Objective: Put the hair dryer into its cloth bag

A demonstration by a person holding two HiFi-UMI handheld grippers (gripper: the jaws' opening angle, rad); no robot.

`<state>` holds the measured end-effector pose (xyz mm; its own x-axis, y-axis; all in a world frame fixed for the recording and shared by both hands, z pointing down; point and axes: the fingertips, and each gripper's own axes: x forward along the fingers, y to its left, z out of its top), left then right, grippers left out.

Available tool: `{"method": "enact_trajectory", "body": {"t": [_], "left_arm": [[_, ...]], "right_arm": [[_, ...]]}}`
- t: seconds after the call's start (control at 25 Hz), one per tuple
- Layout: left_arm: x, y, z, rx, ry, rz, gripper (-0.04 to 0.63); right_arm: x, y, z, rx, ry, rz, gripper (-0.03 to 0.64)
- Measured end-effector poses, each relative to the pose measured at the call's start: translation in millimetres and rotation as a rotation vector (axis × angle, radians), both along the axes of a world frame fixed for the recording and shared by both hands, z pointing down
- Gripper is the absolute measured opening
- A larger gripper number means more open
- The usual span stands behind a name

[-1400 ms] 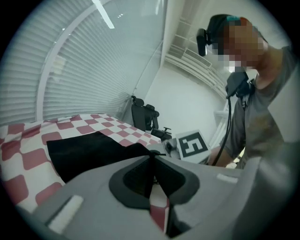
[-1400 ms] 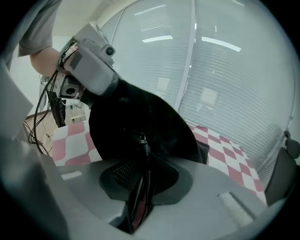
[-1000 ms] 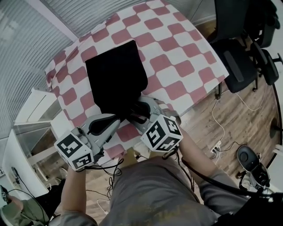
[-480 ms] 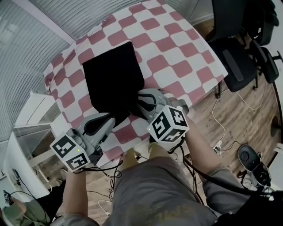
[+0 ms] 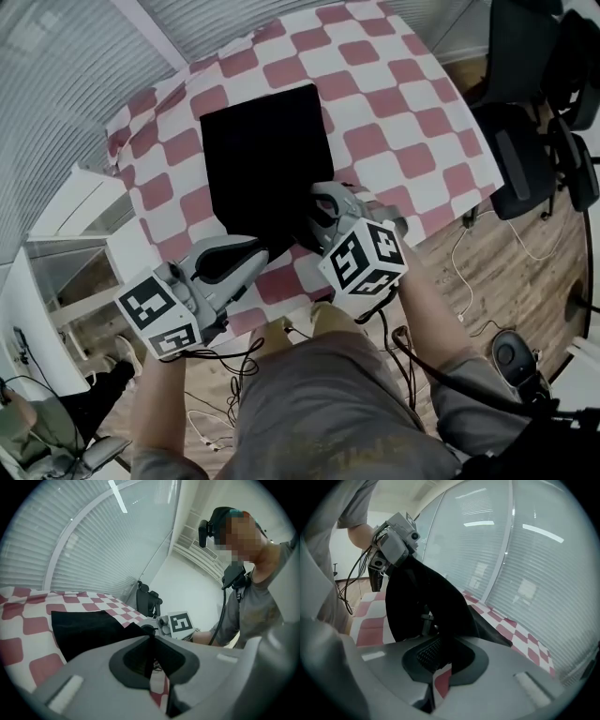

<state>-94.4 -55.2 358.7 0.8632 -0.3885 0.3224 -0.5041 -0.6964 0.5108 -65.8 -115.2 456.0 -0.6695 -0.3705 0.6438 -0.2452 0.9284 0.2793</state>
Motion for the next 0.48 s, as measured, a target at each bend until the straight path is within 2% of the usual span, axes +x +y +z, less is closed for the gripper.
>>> {"method": "enact_trajectory", "body": {"t": [0.12,0.32,0.48], "left_arm": [[-1,1,1,0.003,-0.006,-0.002,0.029],[0,7,6,-0.009,-0.018,0.011,0.029],[2,16,13,-0.013,-0.054,0.026,0.029]], "right_arm": [[6,3,0,0.039,0.041,-0.019,0.031],[39,17,-12,0.060,0.059,0.007,0.029],[62,33,-24,0.077,0.083,0.017,0.029]]}}
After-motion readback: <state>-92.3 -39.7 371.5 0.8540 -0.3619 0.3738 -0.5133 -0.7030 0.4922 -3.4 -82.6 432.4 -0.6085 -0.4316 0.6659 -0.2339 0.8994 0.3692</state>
